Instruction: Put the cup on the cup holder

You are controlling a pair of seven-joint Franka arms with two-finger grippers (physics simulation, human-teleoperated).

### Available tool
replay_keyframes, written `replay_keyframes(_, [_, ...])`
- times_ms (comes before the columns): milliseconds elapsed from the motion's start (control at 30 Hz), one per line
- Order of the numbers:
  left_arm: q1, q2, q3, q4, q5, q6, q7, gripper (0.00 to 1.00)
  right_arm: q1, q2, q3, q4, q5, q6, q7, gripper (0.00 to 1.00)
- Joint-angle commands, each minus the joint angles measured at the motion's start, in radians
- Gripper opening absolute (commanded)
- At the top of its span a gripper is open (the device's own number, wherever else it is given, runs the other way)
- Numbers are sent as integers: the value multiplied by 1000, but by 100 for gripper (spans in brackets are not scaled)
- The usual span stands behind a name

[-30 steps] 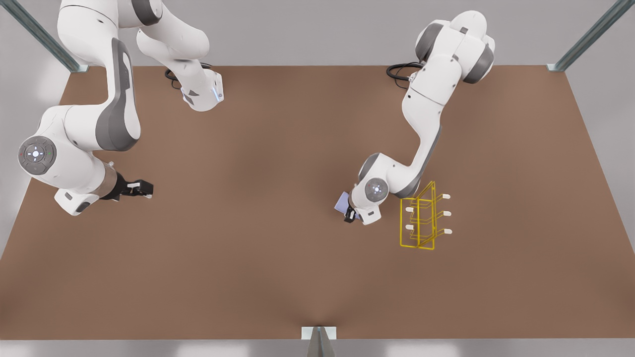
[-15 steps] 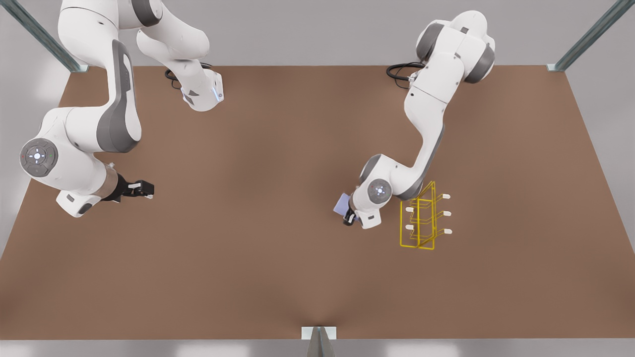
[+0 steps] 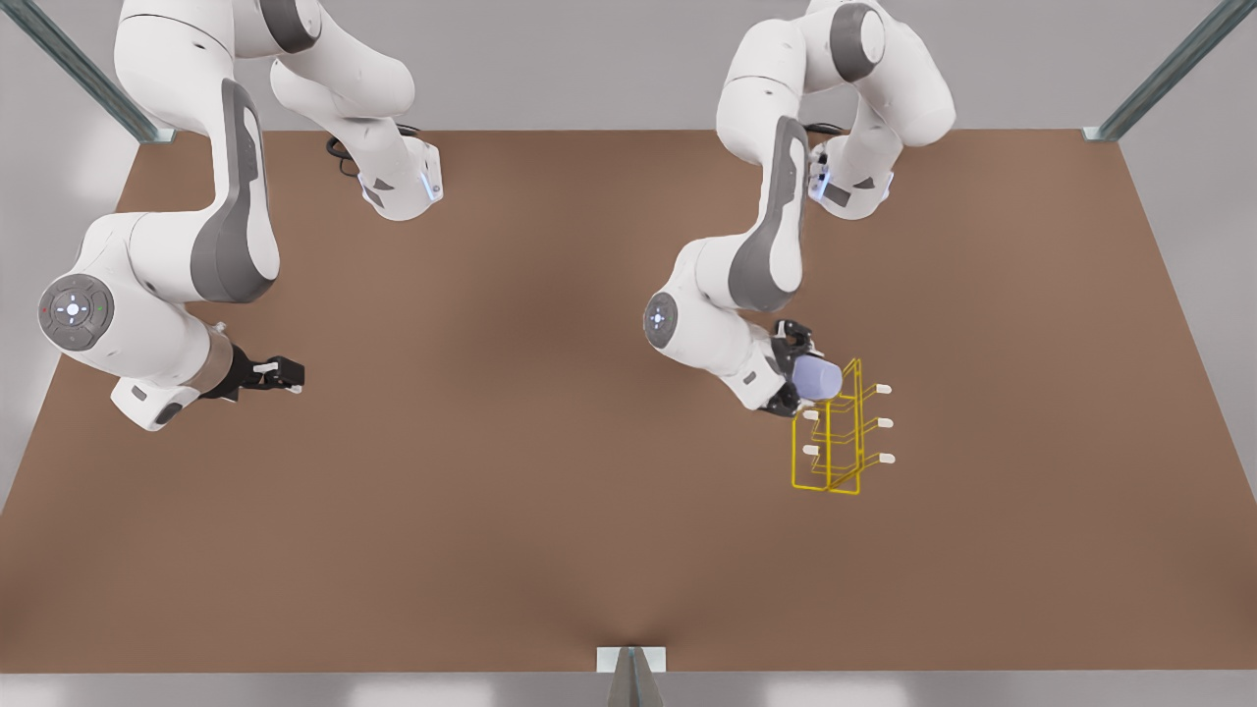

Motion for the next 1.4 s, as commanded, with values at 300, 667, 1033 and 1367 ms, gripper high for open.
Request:
replay_keyframes(300, [-18, 273, 51, -21, 129, -9, -196, 71, 0, 5, -1, 0, -9, 96, -10, 100])
replay_keyframes(667, [-12, 320, 51, -32, 129, 147, -503, 71, 0, 6, -1, 2, -4, 109, -10, 100])
replay_keyframes(1033, [-13, 360, 40, -32, 93, 155, -538, 100, -3, 6, -1, 0, -2, 109, -10, 100])
replay_keyframes(1367, [207, -203, 64, 140, -404, -307, 1156, 100, -8, 14, -1, 0, -1, 109, -16, 100])
